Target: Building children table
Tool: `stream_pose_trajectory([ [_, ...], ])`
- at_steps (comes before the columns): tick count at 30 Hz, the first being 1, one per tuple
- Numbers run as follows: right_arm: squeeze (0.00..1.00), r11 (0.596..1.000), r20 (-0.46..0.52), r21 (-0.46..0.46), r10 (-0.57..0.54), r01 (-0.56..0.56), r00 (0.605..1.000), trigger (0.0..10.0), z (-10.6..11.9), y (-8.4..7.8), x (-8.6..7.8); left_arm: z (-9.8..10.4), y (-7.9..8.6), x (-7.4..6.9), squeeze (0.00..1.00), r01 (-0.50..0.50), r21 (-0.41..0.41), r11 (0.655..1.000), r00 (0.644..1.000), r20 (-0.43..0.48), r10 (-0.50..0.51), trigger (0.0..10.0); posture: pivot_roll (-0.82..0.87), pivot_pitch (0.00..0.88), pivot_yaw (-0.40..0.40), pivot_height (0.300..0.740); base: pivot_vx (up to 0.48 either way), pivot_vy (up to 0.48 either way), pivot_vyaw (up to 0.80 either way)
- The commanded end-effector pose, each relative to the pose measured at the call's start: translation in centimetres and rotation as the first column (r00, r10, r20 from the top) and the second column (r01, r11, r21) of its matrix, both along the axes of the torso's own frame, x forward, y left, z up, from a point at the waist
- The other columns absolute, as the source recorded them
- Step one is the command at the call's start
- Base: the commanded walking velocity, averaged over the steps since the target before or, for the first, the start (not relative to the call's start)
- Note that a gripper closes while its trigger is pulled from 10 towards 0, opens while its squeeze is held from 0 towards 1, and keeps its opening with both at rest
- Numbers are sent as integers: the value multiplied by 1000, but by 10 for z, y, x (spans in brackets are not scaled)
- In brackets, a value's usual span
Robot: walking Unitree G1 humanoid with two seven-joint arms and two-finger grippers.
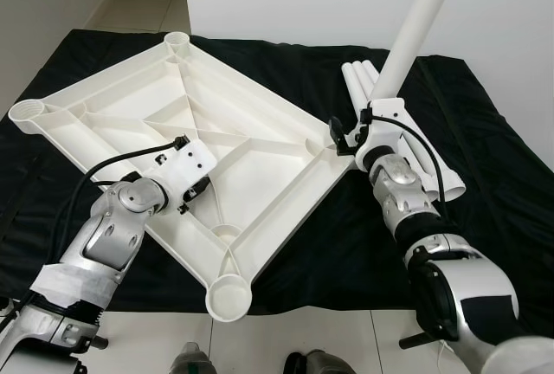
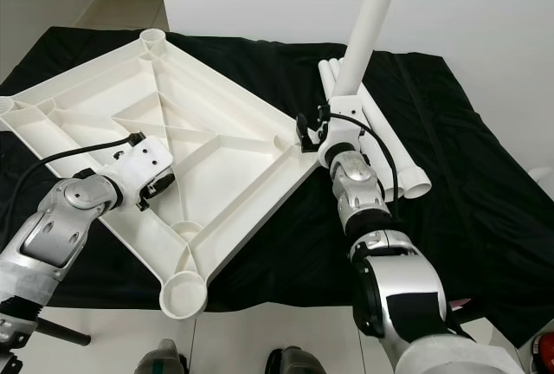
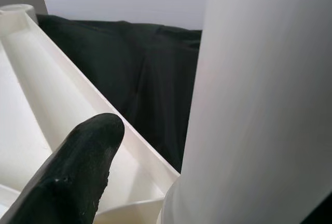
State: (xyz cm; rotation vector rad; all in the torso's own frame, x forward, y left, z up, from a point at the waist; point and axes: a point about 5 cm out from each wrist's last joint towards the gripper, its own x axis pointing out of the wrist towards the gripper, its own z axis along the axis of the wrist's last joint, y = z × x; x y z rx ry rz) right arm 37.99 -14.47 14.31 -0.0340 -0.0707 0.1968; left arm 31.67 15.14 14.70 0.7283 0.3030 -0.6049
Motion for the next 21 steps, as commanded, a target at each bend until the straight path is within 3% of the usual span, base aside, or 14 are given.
stream_pose_trajectory([
  [1,0,973,0,-16,231,-231,973,10000,-11,54,-12,22,-47,-6,0,323,-35,946,946,35,-322,10000,86,48,-54,740,0,0,0],
  [6,0,981,86,37,189,-193,978,10000,-12,44,-22,22,-31,-5,0,322,38,946,946,25,-323,10000,89,57,-54,740,0,0,0],
  [13,0,986,173,85,130,-146,976,10000,-12,24,-39,25,-6,-1,0,262,64,963,964,18,-264,10000,93,65,-53,740,0,0,0],
  [15,0,986,173,85,130,-146,976,10000,-12,24,-39,25,-6,-1,0,262,64,963,964,18,-264,10000,93,65,-53,740,0,0,0],
  [18,0,979,229,165,83,-122,970,10000,-9,14,-55,29,8,0,0,240,69,968,970,27,-242,10000,97,69,-49,740,0,0,0],
  [21,0,973,243,199,70,-120,968,10000,-7,11,-60,29,12,0,0,237,72,969,970,29,-240,10000,96,68,-47,740,0,0,0],
])
